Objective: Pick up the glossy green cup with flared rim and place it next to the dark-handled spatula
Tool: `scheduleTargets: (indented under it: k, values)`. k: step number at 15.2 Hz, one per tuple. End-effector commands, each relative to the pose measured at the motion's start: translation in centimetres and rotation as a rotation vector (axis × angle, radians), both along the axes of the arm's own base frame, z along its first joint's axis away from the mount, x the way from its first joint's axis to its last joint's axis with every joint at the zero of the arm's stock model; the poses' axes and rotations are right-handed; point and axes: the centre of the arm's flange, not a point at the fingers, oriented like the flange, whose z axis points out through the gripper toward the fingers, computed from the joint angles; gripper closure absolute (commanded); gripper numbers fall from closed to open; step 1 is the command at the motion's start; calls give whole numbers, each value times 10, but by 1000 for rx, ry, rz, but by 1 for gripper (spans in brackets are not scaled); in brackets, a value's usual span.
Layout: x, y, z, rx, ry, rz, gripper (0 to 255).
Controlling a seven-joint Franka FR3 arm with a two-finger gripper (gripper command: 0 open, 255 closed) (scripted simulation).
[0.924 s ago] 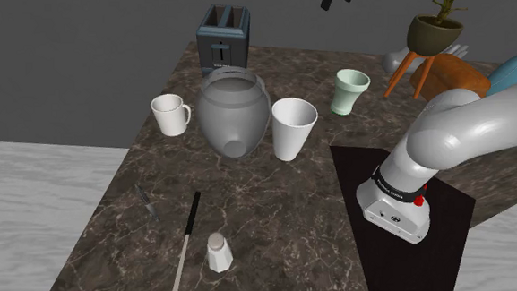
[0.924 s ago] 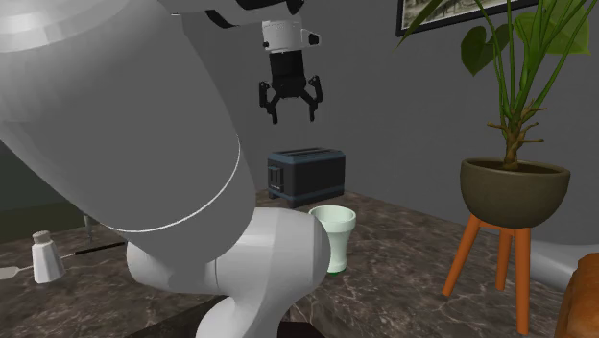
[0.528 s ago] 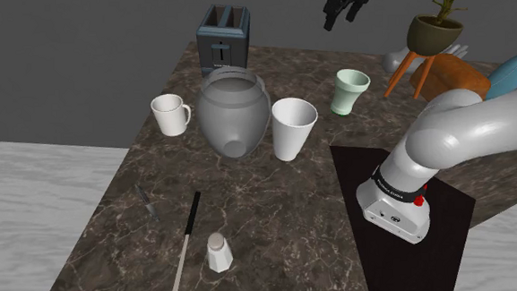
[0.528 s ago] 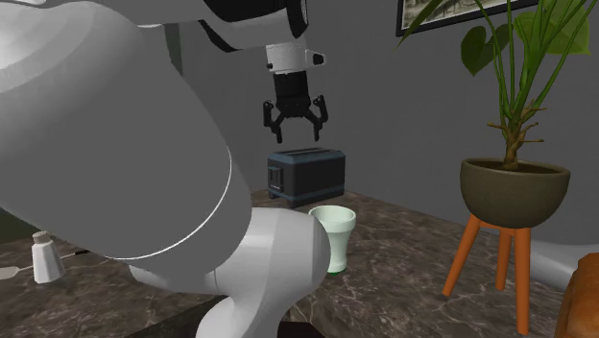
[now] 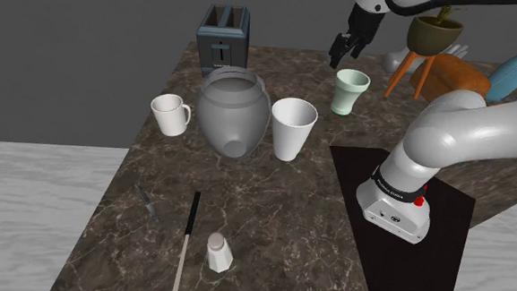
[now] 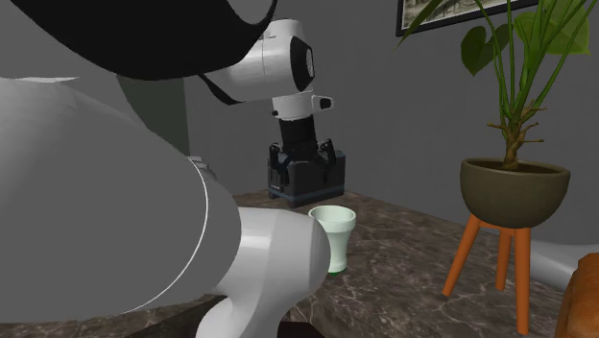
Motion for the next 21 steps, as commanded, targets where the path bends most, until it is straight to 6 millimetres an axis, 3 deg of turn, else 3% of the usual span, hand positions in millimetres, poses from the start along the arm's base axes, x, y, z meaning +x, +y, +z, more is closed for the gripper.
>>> scheduleTargets:
  k: [1,3,11,19,20,21]
  values:
    - [-9,-5,-23,-3,2,-15,0]
    - [-19,-10,-47,-7,4,-30,0]
    - [-15,-16,-88,-8,4,-33,0]
    - [-15,-16,-91,-8,4,-33,0]
    - [-15,-16,-91,-8,4,-33,255]
    - [-15,-16,-91,-8,4,-33,255]
